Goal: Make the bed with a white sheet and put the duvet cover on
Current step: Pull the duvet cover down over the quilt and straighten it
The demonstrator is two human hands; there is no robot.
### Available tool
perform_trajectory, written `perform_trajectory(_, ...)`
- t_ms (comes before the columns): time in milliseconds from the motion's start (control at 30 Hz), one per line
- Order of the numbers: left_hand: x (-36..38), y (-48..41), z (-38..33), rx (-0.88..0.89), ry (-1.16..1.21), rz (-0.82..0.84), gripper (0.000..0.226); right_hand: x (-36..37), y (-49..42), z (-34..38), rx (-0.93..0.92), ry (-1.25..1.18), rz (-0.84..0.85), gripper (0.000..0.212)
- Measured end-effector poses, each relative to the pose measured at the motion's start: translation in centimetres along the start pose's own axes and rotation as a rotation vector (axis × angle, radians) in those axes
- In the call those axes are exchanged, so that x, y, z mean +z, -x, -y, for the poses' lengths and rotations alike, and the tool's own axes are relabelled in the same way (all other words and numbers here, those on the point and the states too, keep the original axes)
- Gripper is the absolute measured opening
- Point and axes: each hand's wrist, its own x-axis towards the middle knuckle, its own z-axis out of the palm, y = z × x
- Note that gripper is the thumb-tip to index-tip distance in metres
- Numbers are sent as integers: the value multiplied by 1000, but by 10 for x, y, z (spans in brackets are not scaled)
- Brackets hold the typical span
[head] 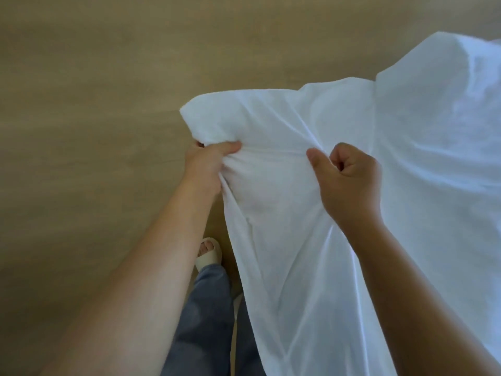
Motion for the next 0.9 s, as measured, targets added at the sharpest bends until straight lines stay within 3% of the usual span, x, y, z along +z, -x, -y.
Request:
perform_trajectory(100,6,-6,-3,-63,-95,-88,51,5,8,-17,94,114,-28,50)
perform_trajectory(200,10,0,3,186,-364,-174,50,21,16,-37,126,415,224,39)
perform_trajectory(267,6,6,4,322,-446,-168,43,31,17,-40,133,392,289,22)
perform_trajectory(300,4,9,4,360,-462,-150,35,34,16,-38,138,322,279,32)
perform_trajectory(367,0,14,3,402,-502,-82,16,40,11,-26,109,165,232,71)
perform_trajectory(433,-3,22,2,451,-550,-5,8,50,3,-12,66,136,189,93)
perform_trajectory(500,-5,31,1,554,-602,74,23,62,-9,2,62,240,215,96)
perform_trajectory(567,-5,36,-2,623,-643,161,22,71,-20,7,77,335,293,74)
perform_trajectory(667,-4,33,-16,491,-518,255,9,73,-25,3,26,313,290,15)
perform_trajectory(800,3,13,-50,136,-135,381,44,63,-14,-1,-70,179,231,24)
perform_trajectory(900,14,-3,-72,1,-398,412,40,56,-7,-2,-166,212,250,35)
